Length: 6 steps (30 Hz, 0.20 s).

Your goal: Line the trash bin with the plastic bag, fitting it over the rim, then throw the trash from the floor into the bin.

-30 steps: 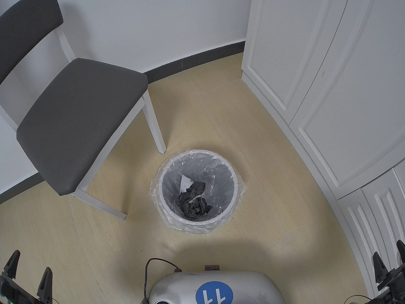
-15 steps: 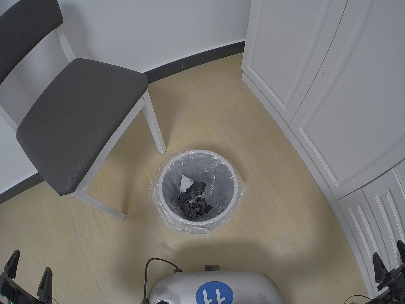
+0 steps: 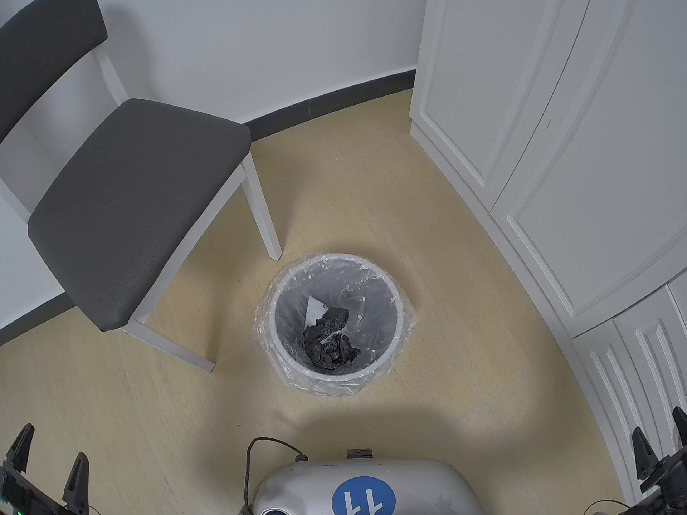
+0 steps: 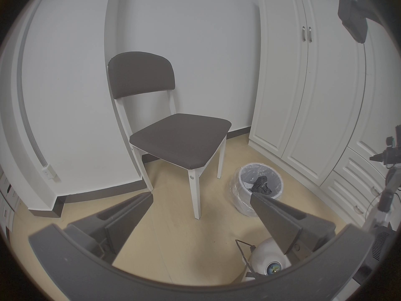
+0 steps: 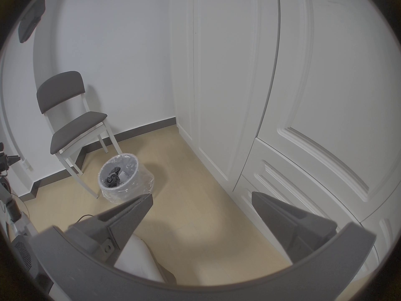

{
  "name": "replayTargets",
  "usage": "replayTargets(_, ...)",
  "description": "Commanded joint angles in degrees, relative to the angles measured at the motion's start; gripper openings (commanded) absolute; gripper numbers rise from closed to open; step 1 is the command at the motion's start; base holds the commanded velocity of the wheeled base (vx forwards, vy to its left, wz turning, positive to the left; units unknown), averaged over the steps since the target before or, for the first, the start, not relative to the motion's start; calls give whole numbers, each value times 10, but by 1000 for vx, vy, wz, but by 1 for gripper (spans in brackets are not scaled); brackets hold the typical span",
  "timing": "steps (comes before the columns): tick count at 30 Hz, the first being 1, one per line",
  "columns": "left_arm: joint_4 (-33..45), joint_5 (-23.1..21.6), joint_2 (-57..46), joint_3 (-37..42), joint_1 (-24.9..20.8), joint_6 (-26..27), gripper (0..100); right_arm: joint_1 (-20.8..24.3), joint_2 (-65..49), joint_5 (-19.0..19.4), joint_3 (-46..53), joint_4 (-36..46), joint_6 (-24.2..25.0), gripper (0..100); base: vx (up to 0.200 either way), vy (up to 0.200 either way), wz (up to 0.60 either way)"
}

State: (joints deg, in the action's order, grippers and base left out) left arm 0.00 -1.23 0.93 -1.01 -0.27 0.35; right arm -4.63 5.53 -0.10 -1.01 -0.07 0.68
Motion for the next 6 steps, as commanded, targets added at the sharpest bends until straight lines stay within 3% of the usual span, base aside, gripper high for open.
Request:
replayTargets(1, 1, 0, -9, 9, 0, 0, 100, 0, 0, 0, 9, 0, 0, 100, 0, 0, 0)
replayTargets(6, 0, 0, -9, 9, 0, 0, 100, 0, 0, 0, 9, 0, 0, 100, 0, 0, 0)
